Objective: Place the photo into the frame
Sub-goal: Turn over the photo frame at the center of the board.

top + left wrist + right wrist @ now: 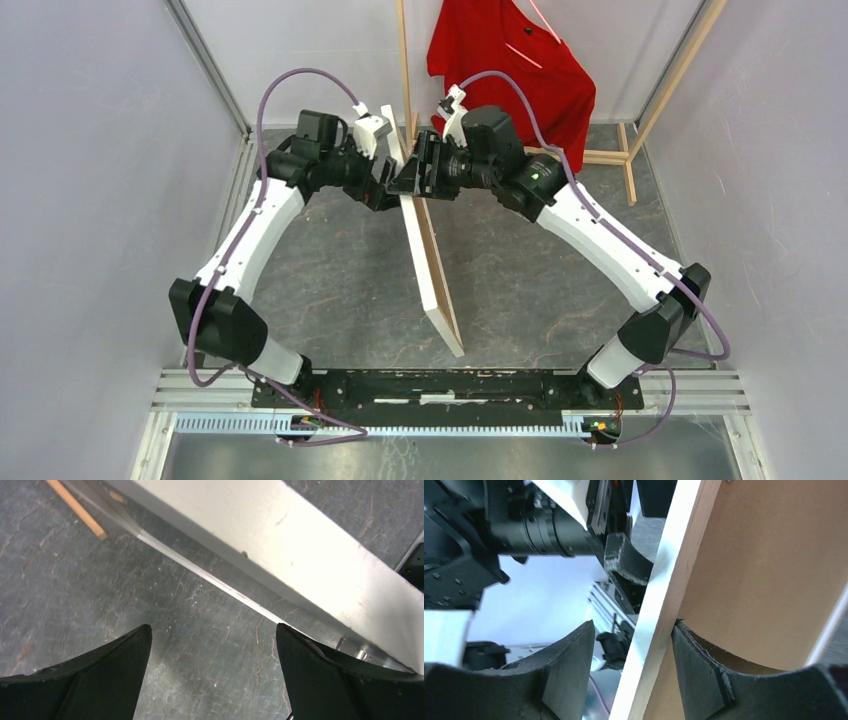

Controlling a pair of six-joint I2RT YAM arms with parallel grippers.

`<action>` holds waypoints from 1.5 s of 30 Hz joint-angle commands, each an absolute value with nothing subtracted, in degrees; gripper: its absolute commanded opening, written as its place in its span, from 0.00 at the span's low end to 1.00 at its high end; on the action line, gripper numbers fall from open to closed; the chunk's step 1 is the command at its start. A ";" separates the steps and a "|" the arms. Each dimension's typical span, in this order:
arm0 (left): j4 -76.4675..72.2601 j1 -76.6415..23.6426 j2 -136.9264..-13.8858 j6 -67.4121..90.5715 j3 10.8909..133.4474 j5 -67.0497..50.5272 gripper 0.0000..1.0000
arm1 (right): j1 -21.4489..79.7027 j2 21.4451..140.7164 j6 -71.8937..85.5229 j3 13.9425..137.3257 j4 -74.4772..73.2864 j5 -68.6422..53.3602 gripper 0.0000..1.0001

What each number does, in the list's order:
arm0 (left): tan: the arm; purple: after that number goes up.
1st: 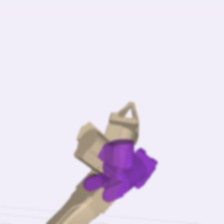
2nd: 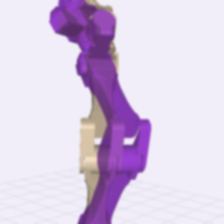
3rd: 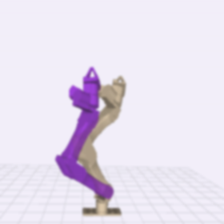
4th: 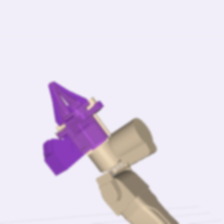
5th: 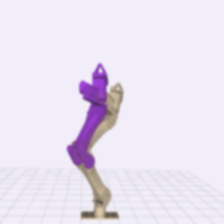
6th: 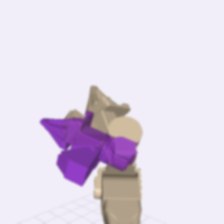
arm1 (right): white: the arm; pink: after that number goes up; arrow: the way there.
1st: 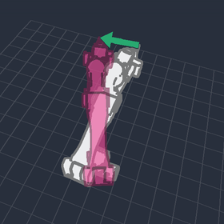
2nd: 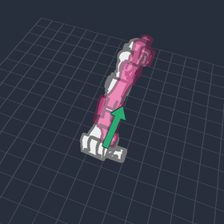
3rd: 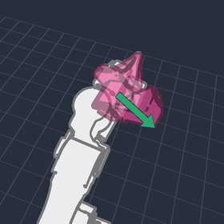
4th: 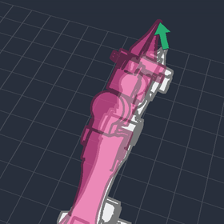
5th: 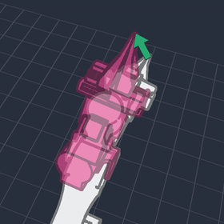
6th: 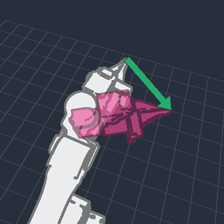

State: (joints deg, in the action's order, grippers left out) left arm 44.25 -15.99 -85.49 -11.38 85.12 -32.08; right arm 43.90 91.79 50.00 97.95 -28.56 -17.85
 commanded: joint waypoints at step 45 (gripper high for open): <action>41.05 -7.61 -90.03 -20.54 74.27 -31.48 1.00 | 19.85 63.27 37.02 42.78 -23.78 3.81 0.01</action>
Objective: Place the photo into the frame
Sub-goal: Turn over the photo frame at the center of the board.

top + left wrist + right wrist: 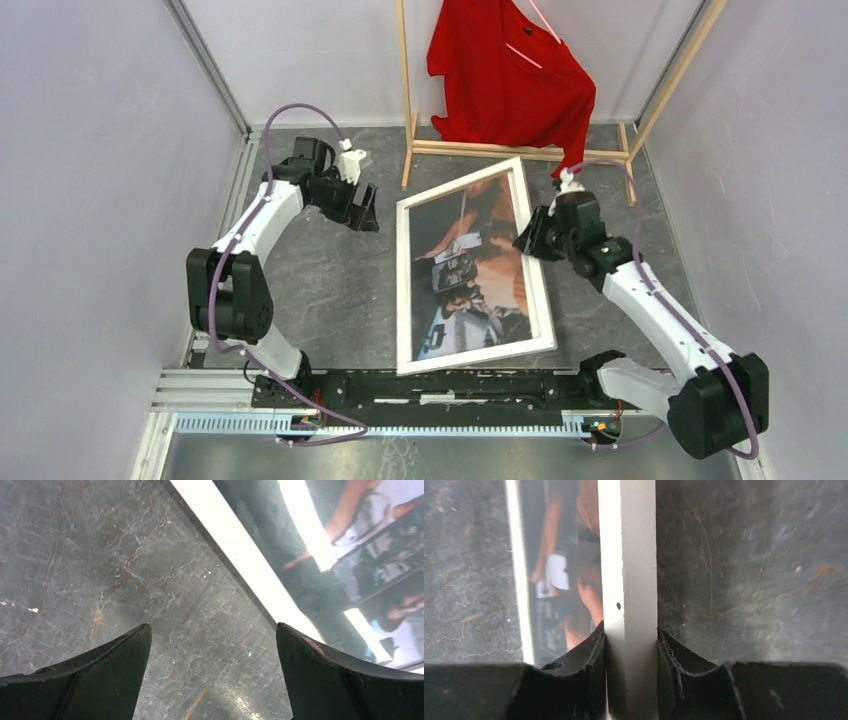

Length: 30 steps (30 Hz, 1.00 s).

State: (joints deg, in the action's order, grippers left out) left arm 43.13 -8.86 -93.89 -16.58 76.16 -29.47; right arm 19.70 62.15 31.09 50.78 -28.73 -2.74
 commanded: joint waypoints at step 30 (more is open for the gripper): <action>42.91 -4.66 -87.45 -21.78 71.60 -31.80 1.00 | 17.15 81.27 29.44 36.50 -11.94 -1.30 0.45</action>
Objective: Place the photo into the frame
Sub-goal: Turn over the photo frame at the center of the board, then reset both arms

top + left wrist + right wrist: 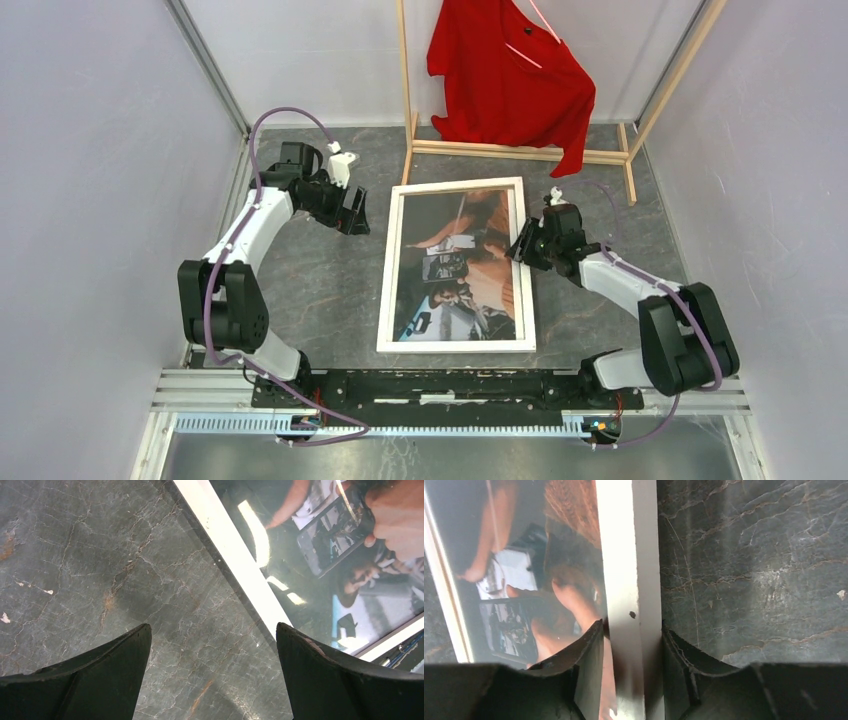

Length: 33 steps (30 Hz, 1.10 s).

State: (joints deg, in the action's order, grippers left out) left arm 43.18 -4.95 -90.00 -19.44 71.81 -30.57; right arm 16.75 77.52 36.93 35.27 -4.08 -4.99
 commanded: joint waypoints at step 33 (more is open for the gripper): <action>-34.20 4.28 -81.60 -5.42 26.99 -15.66 1.00 | 9.87 62.96 7.03 5.59 44.31 48.96 0.98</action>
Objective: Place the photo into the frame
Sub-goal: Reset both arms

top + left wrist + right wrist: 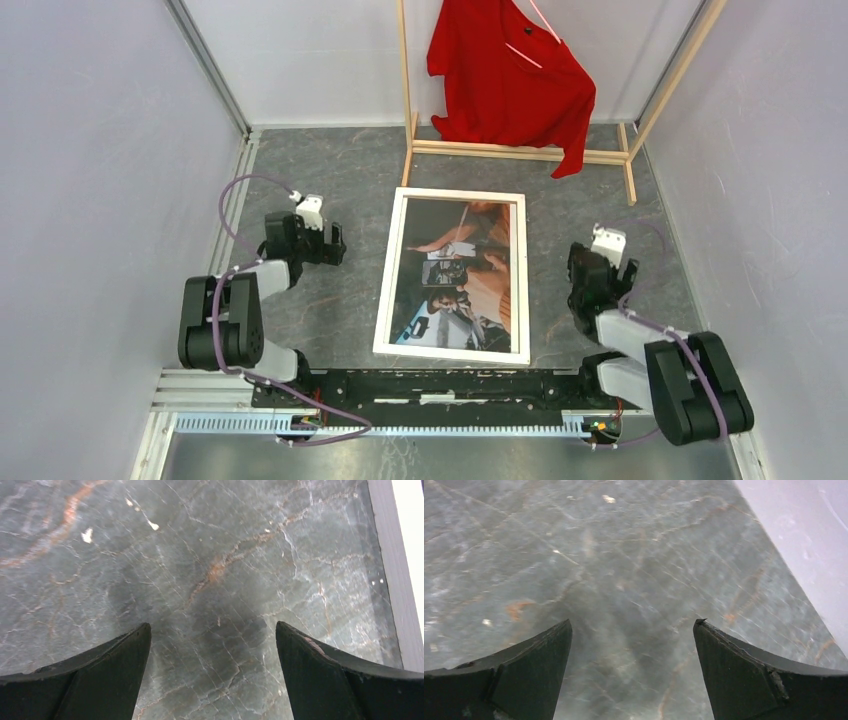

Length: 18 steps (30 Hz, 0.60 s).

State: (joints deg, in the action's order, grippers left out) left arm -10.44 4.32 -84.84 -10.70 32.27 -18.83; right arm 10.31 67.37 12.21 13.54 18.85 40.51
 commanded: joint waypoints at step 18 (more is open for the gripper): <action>-71.88 3.60 -88.42 -0.84 12.02 -15.42 1.00 | 9.80 79.37 -10.59 -8.79 89.14 27.70 0.98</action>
